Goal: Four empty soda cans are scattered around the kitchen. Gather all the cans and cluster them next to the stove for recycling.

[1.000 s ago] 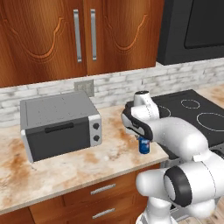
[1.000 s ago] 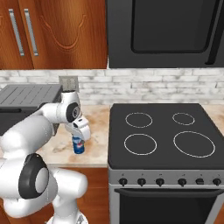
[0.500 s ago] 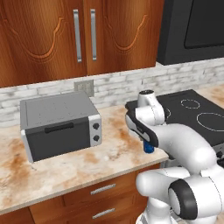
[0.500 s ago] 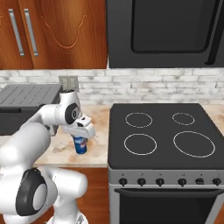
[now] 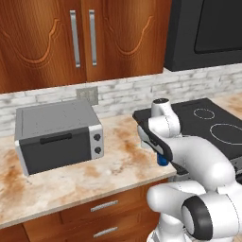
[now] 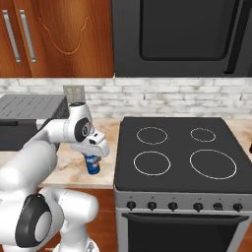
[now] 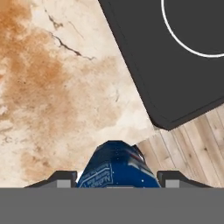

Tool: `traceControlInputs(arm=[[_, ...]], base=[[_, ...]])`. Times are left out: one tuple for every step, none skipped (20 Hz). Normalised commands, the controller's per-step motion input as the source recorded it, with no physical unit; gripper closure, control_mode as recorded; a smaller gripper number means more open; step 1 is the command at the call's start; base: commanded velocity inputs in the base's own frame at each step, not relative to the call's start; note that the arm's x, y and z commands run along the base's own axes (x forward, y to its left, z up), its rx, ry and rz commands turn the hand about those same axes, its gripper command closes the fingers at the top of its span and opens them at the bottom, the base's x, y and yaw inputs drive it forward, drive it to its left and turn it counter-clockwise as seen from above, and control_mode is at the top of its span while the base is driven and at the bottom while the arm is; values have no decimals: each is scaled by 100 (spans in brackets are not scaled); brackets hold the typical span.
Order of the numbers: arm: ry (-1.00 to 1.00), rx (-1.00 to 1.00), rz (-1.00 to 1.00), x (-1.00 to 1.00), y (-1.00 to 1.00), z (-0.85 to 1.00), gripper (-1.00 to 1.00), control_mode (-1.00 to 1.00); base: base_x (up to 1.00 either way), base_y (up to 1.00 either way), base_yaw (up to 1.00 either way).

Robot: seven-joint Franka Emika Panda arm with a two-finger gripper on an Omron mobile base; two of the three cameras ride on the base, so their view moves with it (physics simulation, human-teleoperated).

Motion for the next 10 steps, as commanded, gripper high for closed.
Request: traceControlInputs(arm=[[0, 0, 0, 0, 0, 0, 100, 100], [0, 0, 0, 0, 0, 0, 100, 100], [0, 0, 0, 0, 0, 0, 100, 100], [0, 0, 0, 0, 0, 0, 100, 100], [0, 0, 0, 0, 0, 0, 100, 100], [0, 0, 0, 0, 0, 0, 100, 100], [0, 0, 0, 0, 0, 0, 100, 100], [0, 0, 0, 0, 0, 0, 100, 100], [0, 0, 0, 0, 0, 0, 100, 100], [0, 0, 0, 0, 0, 0, 100, 100]], base=[[0, -81, 17], [0, -75, 18], [0, -79, 16], [0, -77, 17], [-1, -86, 13], [-10, -93, 12], [-17, -95, 10], [-21, -97, 8], [-22, -94, 2], [-17, -99, 2]])
